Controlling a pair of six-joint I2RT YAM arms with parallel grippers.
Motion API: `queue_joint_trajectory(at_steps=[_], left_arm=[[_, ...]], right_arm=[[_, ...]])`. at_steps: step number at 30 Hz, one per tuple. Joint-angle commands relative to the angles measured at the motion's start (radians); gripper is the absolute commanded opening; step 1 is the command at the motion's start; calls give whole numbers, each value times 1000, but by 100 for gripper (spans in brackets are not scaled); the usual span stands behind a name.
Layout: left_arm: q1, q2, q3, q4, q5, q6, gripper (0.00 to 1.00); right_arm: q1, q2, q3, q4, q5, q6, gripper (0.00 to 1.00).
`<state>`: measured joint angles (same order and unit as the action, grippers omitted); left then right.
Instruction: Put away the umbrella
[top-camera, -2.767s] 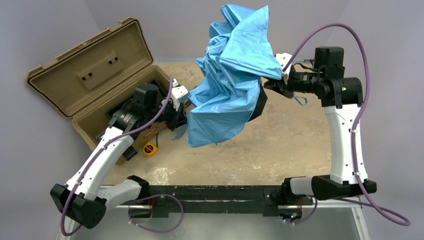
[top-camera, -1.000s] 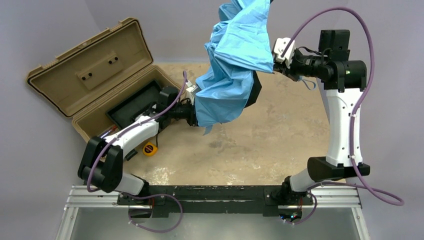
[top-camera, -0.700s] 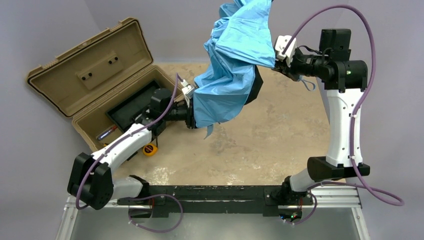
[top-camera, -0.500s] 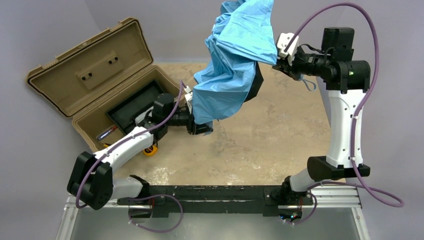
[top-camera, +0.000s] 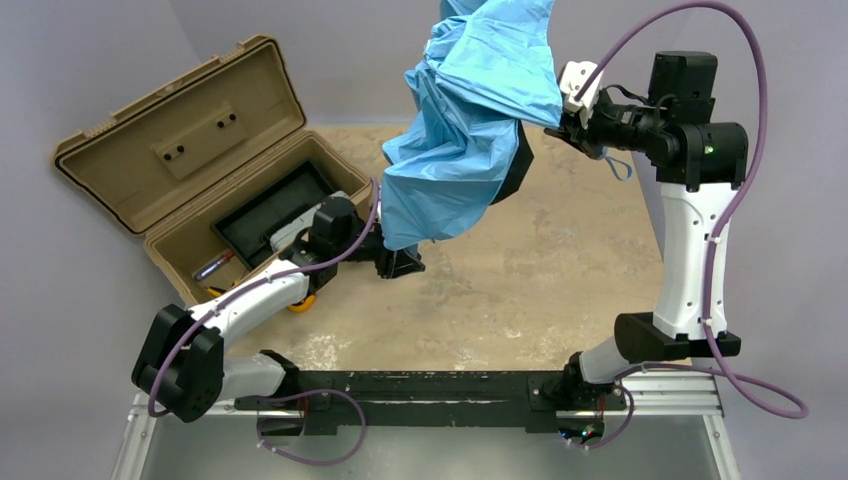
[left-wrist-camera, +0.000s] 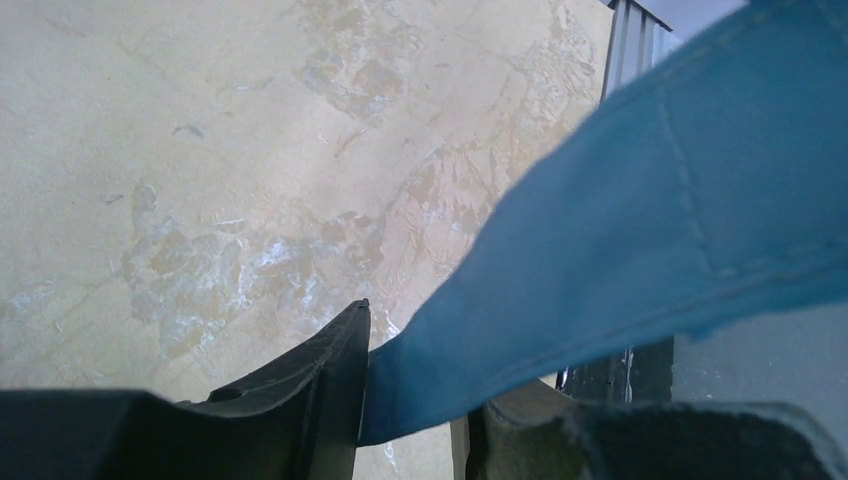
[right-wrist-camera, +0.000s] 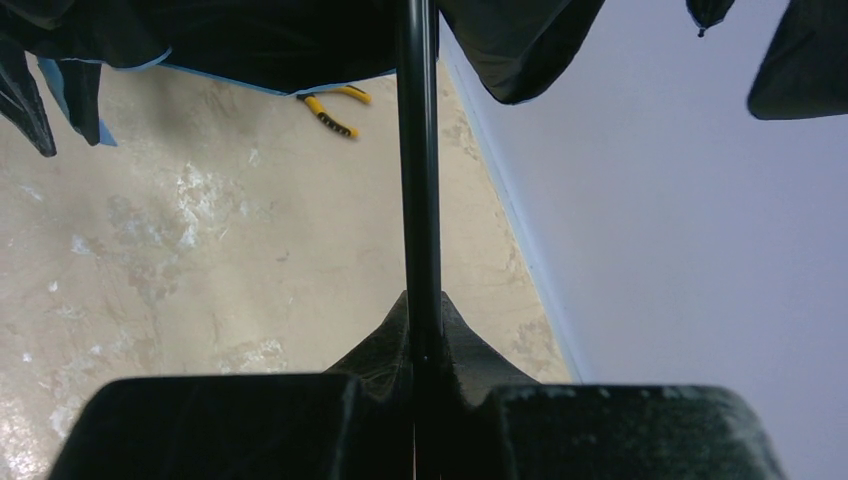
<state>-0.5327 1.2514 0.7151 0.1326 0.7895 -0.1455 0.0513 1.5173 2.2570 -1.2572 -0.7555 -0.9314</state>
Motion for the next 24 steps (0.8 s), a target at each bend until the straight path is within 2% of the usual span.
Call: queue_joint_trajectory(at_steps=[1, 10, 19, 22, 24], left_arm=[[-3, -3, -9, -6, -17, 68, 32], [-3, -26, -10, -83, -44, 119, 31], [-4, -24, -20, -29, -19, 112, 27], [-3, -22, -27, -18, -13, 112, 19], [-1, -22, -31, -11, -10, 112, 2]], right_arm=[[0, -26, 48, 54, -55, 36, 0], [0, -23, 69, 58, -57, 42, 0], [0, -34, 51, 56, -78, 46, 0], [0, -34, 52, 56, -81, 51, 0], [0, -35, 53, 56, -86, 55, 0]])
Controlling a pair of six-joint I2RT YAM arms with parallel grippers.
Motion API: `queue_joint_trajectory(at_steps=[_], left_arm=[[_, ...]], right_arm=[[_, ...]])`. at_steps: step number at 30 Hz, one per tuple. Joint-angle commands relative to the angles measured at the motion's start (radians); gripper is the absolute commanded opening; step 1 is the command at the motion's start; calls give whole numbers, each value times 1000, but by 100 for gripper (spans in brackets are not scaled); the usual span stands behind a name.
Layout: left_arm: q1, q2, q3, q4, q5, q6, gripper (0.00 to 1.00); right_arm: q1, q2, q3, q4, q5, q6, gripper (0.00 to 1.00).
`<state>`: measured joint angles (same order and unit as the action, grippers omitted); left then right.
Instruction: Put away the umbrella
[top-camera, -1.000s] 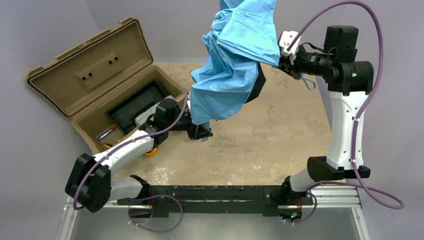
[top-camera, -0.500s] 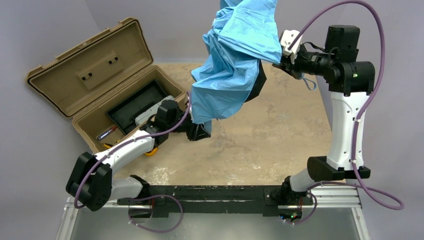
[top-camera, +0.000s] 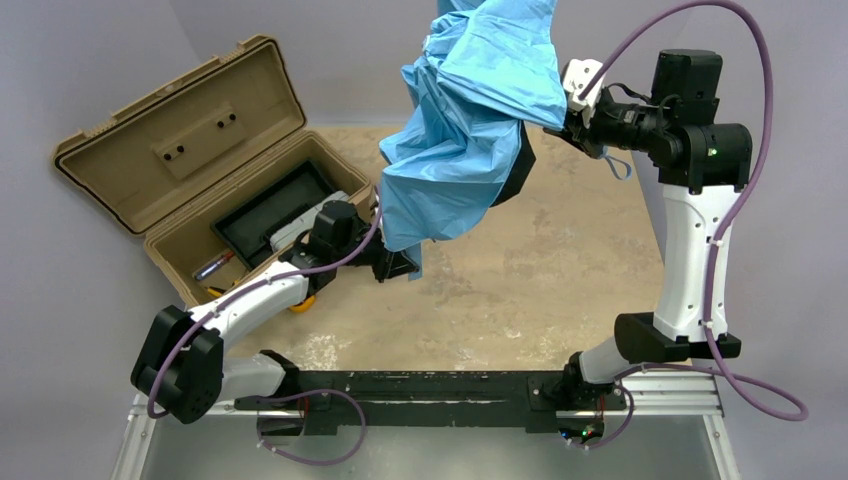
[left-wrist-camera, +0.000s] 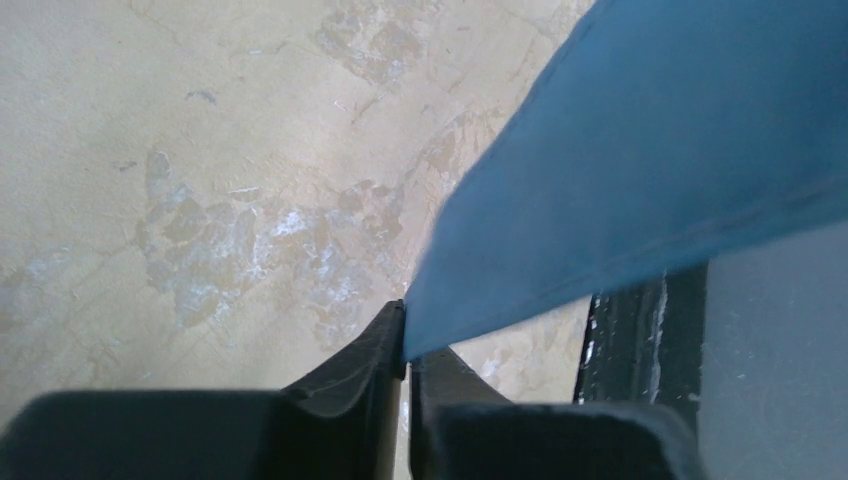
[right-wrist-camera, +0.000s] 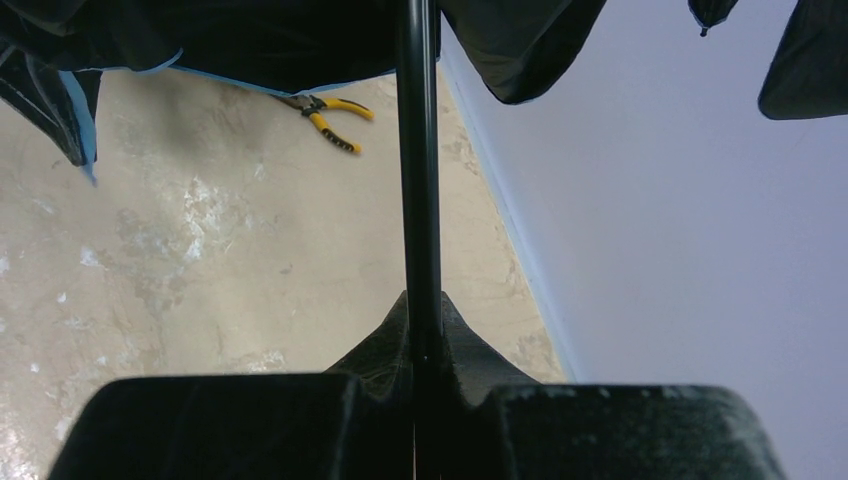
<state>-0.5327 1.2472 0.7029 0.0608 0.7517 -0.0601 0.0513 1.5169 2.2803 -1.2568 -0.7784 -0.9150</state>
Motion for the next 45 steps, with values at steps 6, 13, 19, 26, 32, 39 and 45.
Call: queue_joint_trajectory(at_steps=[6, 13, 19, 26, 32, 39, 45], left_arm=[[-1, -88, -61, 91, -54, 28, 0], [1, -268, -149, 92, -252, 144, 0], [28, -402, -179, 48, -325, 302, 0], [99, -554, -133, -130, -357, 429, 0], [132, -617, -96, -167, -372, 498, 0], [137, -684, -96, -121, -355, 479, 0], [137, -776, -114, -172, -396, 492, 0]], right_arm=[[0, -45, 16, 56, -68, 40, 0], [35, -101, -88, 48, -161, 14, 0], [192, -209, -222, 46, -129, -42, 0], [290, -355, -343, 47, -175, -115, 0], [295, -428, -461, 50, -193, -224, 0], [296, -379, -452, 48, -52, -180, 0], [295, -357, -559, 53, -116, -120, 0]])
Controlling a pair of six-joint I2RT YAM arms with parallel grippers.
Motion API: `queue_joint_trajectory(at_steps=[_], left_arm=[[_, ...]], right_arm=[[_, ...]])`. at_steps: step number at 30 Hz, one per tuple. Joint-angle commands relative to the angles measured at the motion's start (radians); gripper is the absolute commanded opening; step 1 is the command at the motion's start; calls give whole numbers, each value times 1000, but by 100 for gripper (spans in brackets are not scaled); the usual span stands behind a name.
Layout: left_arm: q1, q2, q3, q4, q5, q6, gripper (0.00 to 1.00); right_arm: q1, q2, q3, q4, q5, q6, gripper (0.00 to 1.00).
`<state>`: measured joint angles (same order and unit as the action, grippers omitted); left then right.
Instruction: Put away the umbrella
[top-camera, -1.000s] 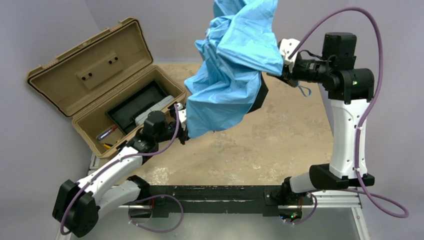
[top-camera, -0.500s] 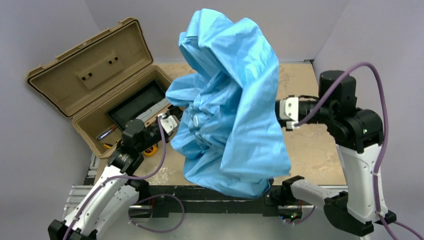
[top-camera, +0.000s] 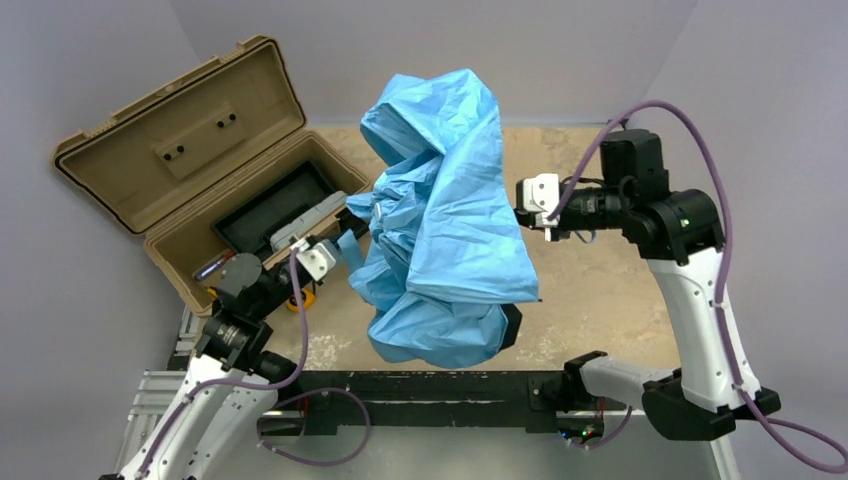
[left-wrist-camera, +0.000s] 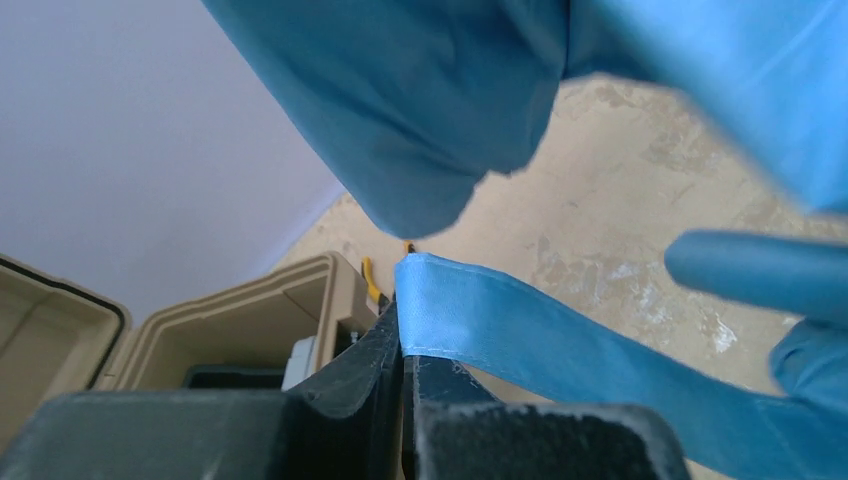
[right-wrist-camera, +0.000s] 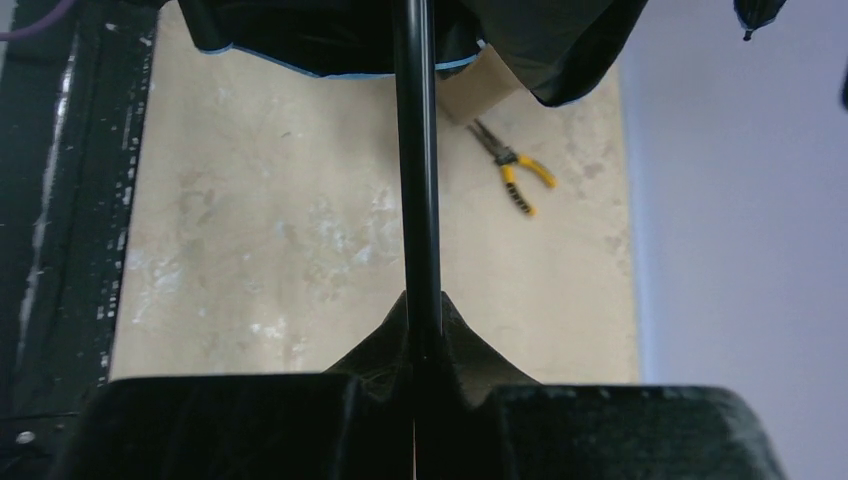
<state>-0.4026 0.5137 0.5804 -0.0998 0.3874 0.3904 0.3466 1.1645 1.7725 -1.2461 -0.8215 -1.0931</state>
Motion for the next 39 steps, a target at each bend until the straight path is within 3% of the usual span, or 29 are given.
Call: queue_joint_trajectory(at_steps=[1, 8, 13, 25, 31, 39], left_arm=[[7, -41, 9, -21, -43, 49, 0], [41, 77, 15, 8, -161, 51, 0], [131, 232, 144, -7, -49, -21, 0], [143, 287, 139, 175, 104, -146, 0], [144, 239, 74, 201, 68, -184, 0], [149, 369, 222, 141, 50, -197, 0]], right_arm=[[0, -5, -61, 49, -107, 61, 0], [1, 45, 58, 37, -171, 62, 0], [40, 20, -18, 35, -186, 27, 0], [97, 0, -202, 36, -10, -9, 0], [102, -29, -177, 34, -44, -31, 0], [211, -133, -409, 33, 82, -149, 0]])
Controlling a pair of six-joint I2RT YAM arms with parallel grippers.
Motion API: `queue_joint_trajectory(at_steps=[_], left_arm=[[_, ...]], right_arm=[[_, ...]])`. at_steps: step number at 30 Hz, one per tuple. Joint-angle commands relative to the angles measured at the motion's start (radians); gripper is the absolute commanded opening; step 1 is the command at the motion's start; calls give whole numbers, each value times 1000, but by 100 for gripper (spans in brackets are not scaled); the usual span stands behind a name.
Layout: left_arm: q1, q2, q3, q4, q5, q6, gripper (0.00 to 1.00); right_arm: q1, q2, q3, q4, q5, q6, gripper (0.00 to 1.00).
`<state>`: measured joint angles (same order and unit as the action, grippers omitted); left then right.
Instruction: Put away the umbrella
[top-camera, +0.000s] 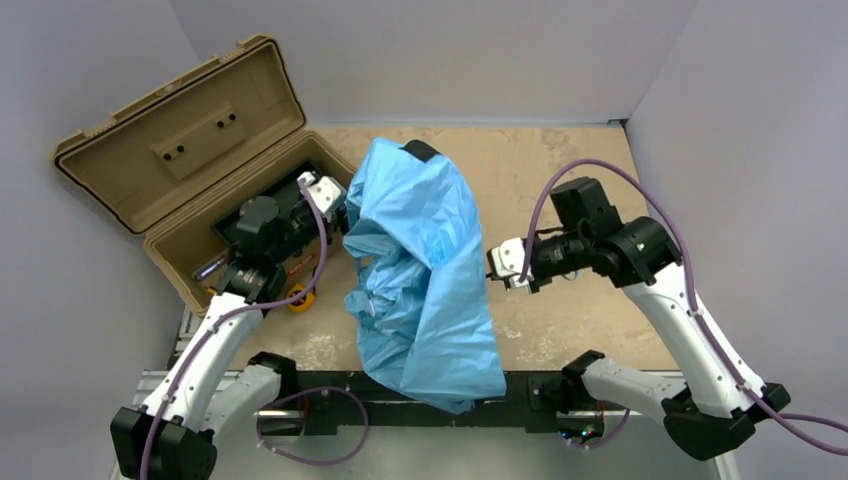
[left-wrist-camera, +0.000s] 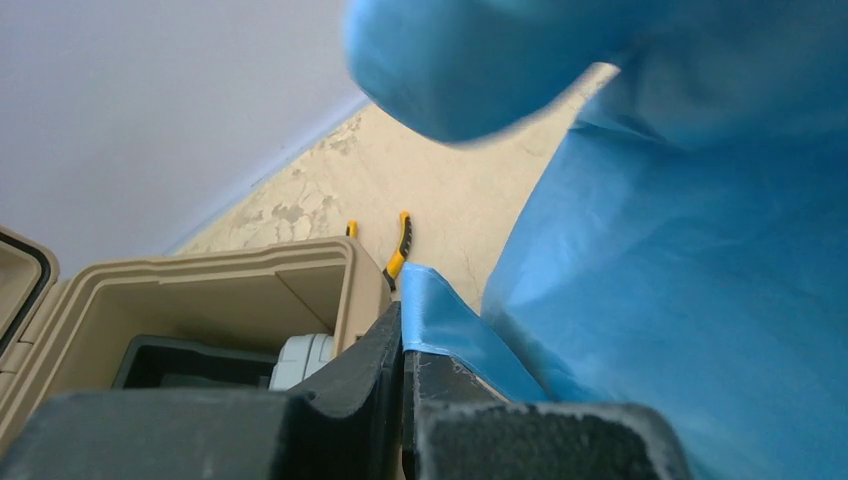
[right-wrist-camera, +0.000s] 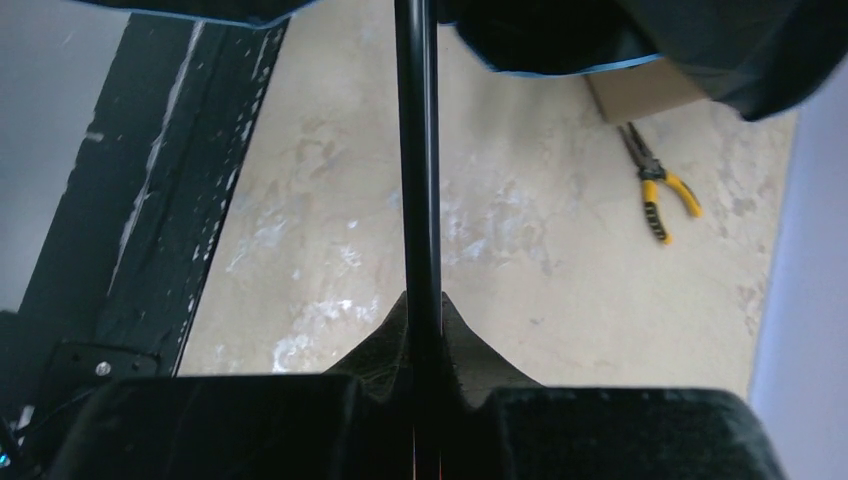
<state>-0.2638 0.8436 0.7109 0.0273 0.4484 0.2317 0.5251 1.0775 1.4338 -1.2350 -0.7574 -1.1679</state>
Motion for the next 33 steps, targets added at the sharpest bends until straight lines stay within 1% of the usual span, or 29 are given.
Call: queue_joint_trajectory(at_steps=[1, 3, 5, 7, 11, 15, 20, 24, 26, 30, 33], left_arm=[[11, 41, 95, 13, -12, -45, 0], [10, 19, 74, 24, -5, -62, 0], [9, -28, 36, 72, 6, -85, 0], [10, -60, 0, 105, 14, -93, 0], [9, -8, 37, 79, 34, -81, 0], [10, 67, 72, 123, 51, -94, 0], [9, 116, 93, 99, 41, -52, 0], [9, 122, 71, 110, 46, -41, 0], [9, 121, 68, 102, 53, -42, 0], [10, 49, 17, 72, 22, -30, 0], [11, -44, -29, 55, -11, -18, 0]], right_arm=[[39, -51, -86, 23, 34, -80, 0], [39, -34, -104, 27, 86, -58, 0], [38, 2, -117, 27, 121, -37, 0], [41, 15, -142, 18, 157, -53, 0], [64, 56, -133, 25, 159, -76, 0], [110, 95, -107, 24, 167, -69, 0], [116, 63, -60, 24, 119, -62, 0], [118, 29, -85, 25, 95, -58, 0], [118, 25, -72, 25, 76, -48, 0], [115, 13, -2, 41, 93, -1, 0], [115, -10, -26, 42, 103, 5, 0]])
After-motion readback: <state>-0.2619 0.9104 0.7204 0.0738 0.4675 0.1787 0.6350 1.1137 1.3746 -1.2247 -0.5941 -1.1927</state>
